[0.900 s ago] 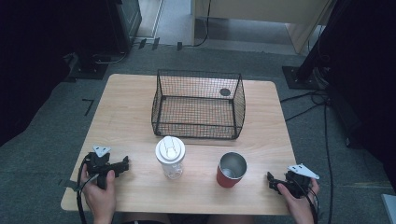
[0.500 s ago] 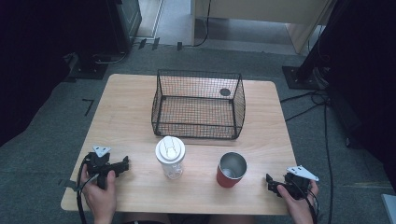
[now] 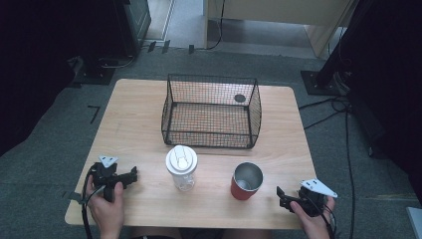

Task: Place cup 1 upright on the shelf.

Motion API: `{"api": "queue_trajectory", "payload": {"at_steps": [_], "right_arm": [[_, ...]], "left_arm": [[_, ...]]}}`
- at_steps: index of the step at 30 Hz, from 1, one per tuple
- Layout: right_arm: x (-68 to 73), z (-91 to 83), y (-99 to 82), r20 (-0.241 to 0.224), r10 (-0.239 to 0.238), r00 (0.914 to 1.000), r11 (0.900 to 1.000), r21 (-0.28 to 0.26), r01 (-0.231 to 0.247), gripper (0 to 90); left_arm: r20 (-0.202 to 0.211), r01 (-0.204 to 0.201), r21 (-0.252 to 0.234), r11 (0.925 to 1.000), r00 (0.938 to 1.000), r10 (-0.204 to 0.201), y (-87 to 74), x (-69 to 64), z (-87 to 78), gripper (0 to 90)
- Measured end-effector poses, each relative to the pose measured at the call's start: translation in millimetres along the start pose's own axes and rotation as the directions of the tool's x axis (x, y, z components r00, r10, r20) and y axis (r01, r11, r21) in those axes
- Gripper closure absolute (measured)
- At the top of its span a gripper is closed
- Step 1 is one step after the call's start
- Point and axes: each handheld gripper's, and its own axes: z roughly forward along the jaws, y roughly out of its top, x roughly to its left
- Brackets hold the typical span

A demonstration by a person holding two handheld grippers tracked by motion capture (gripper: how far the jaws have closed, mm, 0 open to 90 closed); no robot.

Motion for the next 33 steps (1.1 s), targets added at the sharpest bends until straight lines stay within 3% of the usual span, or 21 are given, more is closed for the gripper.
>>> {"api": "queue_trajectory", "payload": {"at_steps": [19,27,33], "right_arm": [[31.3,-2.7,3.4,-0.109,-0.048,0.9929,0.9988,-0.018,0.046,3.7],[44.5,-2.6,4.2,-0.157,-0.079,0.9844,0.9968,-0.025,0.076,3.8],[55.1,-2.7,4.3,-0.209,-0.113,0.9714,0.9936,-0.030,0.109,3.7]], "left_arm": [[0.000,0.000,0.000,1.0000,1.0000,0.000,0.0,0.0,0.0,0.0],[0.000,0.000,0.000,1.0000,1.0000,0.000,0.0,0.0,0.0,0.0],[0.000,0.000,0.000,1.0000,1.0000,0.000,0.0,0.0,0.0,0.0]]}}
